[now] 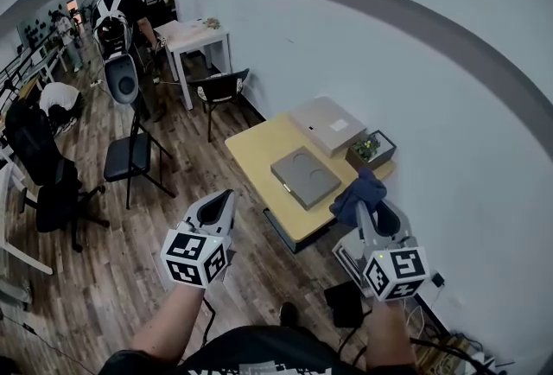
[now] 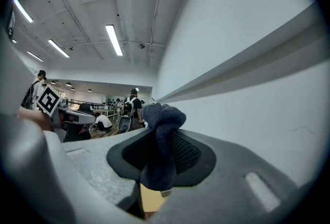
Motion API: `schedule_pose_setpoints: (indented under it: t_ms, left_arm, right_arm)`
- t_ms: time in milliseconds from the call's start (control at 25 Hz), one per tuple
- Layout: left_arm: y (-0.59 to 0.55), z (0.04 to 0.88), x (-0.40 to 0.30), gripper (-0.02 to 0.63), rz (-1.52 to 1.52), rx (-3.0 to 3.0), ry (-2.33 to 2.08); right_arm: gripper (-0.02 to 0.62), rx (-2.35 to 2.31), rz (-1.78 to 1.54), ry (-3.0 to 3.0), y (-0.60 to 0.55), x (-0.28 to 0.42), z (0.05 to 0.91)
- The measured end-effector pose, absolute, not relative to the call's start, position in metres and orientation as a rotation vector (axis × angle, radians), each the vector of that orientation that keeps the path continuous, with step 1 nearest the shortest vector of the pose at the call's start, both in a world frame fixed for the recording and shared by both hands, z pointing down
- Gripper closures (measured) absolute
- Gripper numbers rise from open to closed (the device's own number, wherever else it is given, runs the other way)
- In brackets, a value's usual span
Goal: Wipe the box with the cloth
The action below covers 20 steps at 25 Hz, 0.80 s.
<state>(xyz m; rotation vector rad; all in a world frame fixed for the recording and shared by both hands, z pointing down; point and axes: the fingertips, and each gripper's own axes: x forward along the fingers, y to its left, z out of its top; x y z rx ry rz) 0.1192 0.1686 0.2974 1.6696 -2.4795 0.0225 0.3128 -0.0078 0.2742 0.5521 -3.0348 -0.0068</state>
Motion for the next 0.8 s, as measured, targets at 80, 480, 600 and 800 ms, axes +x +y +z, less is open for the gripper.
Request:
schedule_pose_setpoints:
  t_ms: [80, 480, 600, 800]
  left_arm:
    - [0.153, 0.293, 0.120, 0.604, 0.051, 1.690, -2.480]
    - [0.075, 0.305, 0.101, 0.604, 0.099, 1.668, -2.481]
    - [0.058, 0.307, 0.094, 0.604, 0.096, 1.657, -2.486]
    - [0.029, 0.313, 0.079, 0.604, 0.126, 1.658, -2.468]
  right_arm:
    - [0.495, 0.550, -0.013, -3.027, -0.022, 0.310, 0.276]
    - [0.495, 0.517, 0.050, -3.028, -0.105, 0.294, 0.294]
    - [0.495, 0.511, 0.067, -3.021, -0.121, 0.290, 0.301]
    - [0.495, 0.512, 0.063, -3.015, -0.146, 0.277, 0.307]
